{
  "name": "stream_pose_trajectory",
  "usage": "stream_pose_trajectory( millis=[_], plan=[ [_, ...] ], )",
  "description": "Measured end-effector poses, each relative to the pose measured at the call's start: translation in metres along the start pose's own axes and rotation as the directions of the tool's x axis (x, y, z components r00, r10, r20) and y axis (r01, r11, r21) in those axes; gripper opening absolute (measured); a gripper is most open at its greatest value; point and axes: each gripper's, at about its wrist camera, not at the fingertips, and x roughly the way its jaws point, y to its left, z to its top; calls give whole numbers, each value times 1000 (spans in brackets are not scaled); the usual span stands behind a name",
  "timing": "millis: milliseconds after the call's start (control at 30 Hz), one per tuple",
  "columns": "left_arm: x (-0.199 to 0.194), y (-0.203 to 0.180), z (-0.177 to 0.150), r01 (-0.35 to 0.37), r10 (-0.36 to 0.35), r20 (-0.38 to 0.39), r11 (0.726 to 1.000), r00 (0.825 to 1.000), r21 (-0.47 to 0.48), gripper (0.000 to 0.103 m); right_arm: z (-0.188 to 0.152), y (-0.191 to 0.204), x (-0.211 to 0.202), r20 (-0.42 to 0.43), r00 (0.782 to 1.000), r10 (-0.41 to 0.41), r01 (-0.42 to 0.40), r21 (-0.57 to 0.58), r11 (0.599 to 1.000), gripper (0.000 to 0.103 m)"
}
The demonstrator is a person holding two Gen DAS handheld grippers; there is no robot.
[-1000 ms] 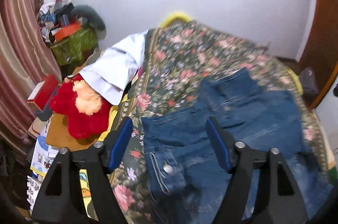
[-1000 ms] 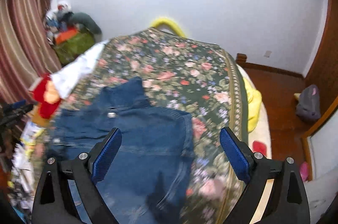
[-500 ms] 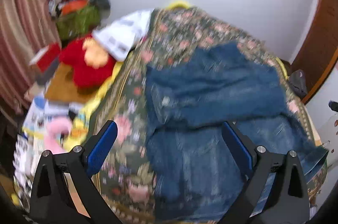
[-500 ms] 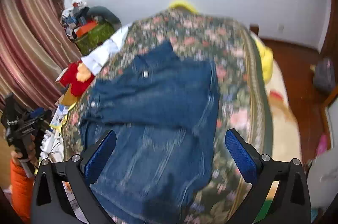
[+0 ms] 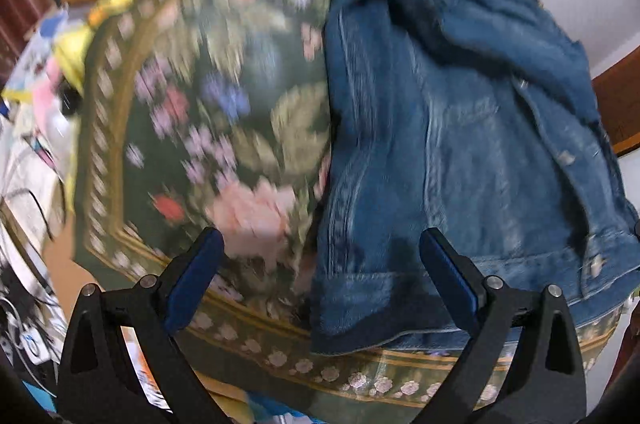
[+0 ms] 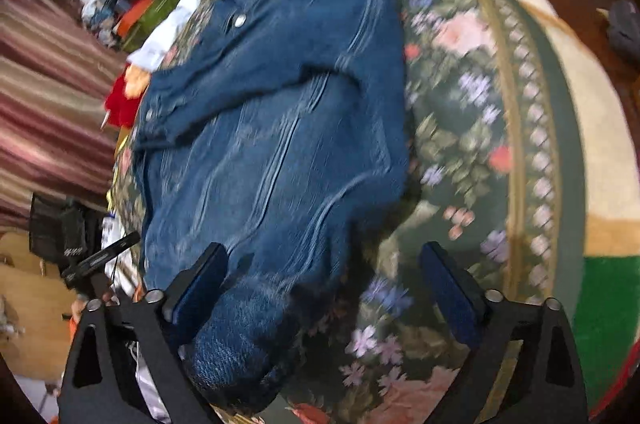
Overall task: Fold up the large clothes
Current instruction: 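Grasp the jacket hem with both grippers and lift it toward the collar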
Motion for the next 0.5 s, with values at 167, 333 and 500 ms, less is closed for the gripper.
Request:
stream_pose_trajectory(
  millis=[167,333,500],
  plan=[
    [21,-5,-12,75,-78,-47,995,996,-62,73,-10,14,4,32,999,24,-22,-52,998,60],
    [10,-22,-8,82,-82,-15,996,996,-20,28,-6,27,5,40,997,64,-61,-65,996,30],
    [-31,-48,1,100,-105,81,993,991,67,24,9,41,-10,122,988,100,-88,-100,991,22]
  ],
)
